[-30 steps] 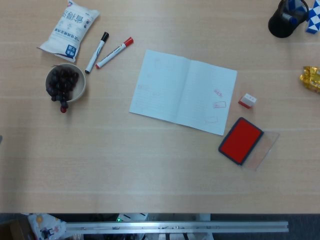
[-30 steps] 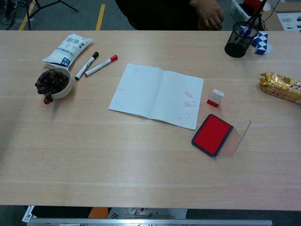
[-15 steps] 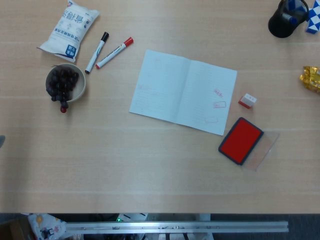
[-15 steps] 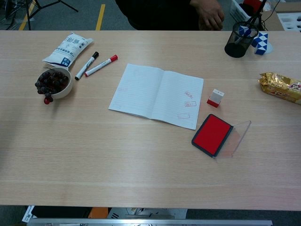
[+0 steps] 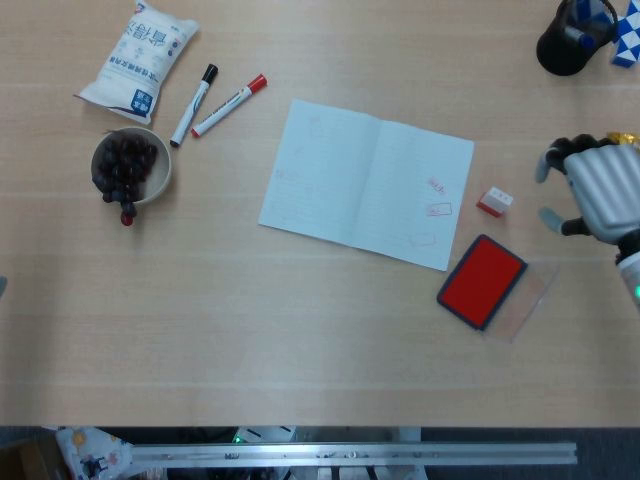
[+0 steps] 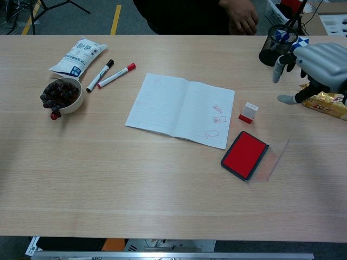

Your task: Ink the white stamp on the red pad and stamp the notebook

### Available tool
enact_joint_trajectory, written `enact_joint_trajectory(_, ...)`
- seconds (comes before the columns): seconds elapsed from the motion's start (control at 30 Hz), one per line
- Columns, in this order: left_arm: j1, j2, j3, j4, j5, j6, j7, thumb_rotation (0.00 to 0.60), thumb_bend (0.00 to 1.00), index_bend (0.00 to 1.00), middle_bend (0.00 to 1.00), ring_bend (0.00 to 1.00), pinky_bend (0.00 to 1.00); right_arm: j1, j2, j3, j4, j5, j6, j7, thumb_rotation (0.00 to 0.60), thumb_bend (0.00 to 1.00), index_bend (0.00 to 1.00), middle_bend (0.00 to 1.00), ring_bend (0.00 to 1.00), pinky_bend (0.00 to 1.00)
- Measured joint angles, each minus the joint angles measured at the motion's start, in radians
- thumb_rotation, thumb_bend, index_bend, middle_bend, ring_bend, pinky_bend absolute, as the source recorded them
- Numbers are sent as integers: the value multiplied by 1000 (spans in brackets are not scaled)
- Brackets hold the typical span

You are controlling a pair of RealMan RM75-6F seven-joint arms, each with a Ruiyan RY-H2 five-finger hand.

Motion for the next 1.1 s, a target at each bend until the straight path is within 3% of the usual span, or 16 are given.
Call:
enact_joint_trajectory(0.37, -3, -5, 10, 22, 18, -10, -25, 600, 118, 126, 190, 201, 123, 107, -199, -9, 148, 148, -15, -149, 600, 183, 479, 418, 332, 434)
enact_joint_trajectory(1.1, -23, -15, 12, 51, 19, -42, -50, 600, 118, 126, 190, 201, 123, 175, -349, -34, 343, 270, 11, -218, 600, 181, 478, 420, 332, 434)
